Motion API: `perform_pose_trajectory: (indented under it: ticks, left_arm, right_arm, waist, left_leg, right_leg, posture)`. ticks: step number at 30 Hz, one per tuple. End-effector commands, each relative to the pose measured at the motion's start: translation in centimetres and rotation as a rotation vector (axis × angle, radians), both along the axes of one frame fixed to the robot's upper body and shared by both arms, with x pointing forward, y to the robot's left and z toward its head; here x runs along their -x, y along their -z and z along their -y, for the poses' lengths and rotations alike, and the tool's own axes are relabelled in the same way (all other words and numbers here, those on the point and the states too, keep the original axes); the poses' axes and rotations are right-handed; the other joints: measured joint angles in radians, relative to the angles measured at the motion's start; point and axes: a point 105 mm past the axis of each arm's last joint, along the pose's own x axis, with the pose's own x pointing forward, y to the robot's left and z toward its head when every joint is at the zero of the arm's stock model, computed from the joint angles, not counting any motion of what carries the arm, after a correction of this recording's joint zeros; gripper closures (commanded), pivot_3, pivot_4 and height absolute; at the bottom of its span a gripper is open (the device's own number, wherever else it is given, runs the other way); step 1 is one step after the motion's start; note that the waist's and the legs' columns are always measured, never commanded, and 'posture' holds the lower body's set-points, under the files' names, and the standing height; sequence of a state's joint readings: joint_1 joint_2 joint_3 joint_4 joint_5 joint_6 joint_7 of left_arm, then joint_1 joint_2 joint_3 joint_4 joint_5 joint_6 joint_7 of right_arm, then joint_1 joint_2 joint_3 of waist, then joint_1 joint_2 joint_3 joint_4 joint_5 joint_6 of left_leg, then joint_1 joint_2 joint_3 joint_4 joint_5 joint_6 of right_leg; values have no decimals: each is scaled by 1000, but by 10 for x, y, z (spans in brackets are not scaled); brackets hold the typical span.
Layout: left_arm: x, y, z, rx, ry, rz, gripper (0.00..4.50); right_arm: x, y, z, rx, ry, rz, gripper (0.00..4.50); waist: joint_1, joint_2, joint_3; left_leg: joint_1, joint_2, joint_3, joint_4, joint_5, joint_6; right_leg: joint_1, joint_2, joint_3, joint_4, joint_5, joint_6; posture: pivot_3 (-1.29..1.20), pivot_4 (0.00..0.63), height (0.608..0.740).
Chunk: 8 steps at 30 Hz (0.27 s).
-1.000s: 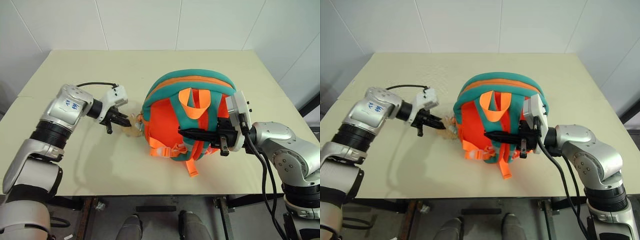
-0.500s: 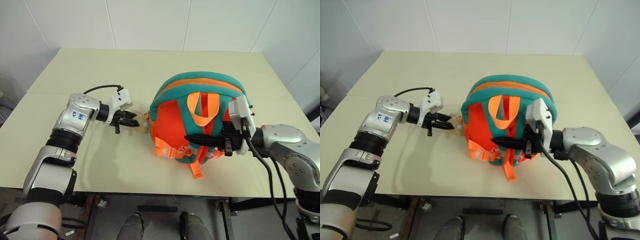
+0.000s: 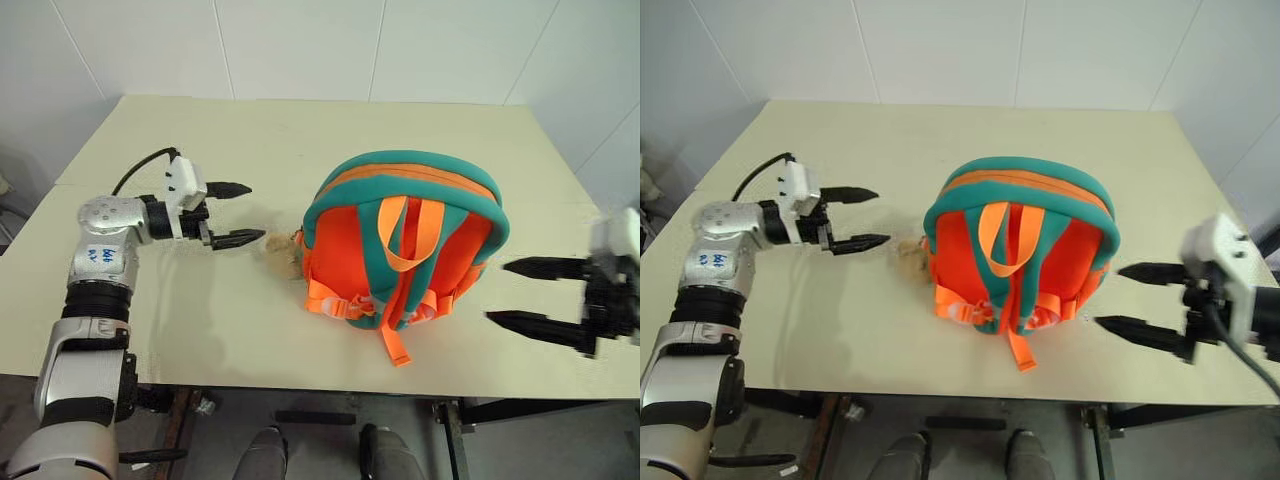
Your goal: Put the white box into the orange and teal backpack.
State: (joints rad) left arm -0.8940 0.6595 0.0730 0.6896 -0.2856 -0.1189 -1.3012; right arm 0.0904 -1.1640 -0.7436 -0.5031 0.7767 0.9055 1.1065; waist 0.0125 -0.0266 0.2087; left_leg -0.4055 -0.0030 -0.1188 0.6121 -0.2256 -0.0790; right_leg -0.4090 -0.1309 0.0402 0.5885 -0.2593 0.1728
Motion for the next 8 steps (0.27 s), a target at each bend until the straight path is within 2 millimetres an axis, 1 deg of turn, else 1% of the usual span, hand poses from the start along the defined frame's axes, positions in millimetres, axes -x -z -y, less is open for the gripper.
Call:
perform_pose_trajectory:
  ticks: [1,4,5,8]
  left_arm:
    - [11,-10,-8,79,80,64,17]
    - [16,-14,-9,129,123,73,17]
    - [16,-15,-11,139,116,69,17]
    - [21,-14,-15,142,120,60,17]
  right_arm:
    - [2,-17,28,39,87,100,0]
    - [-5,-25,47,-33,157,183,0]
    - [-7,-24,51,-49,163,196,0]
    - [-9,-18,54,-52,162,193,0]
  waist:
    - [0,0,0]
    - [-11,0,0]
    - [-15,0,0]
    - [-17,0,0]
  left_leg:
    - [0,0,0,0,0,0]
    - [0,0,1,0,0,0]
    - [0,1,0,0,0,0]
    - [0,1,1,0,1,1]
  right_leg:
    - [0,0,0,0,0,0]
    - [1,0,0,-3,1,-2]
    - [1,0,0,-3,2,-3]
    - [1,0,0,-3,3,-2]
  posture:
    - [0,150,740]
    - [0,150,740]
    - [0,150,740]
    - [0,150,740]
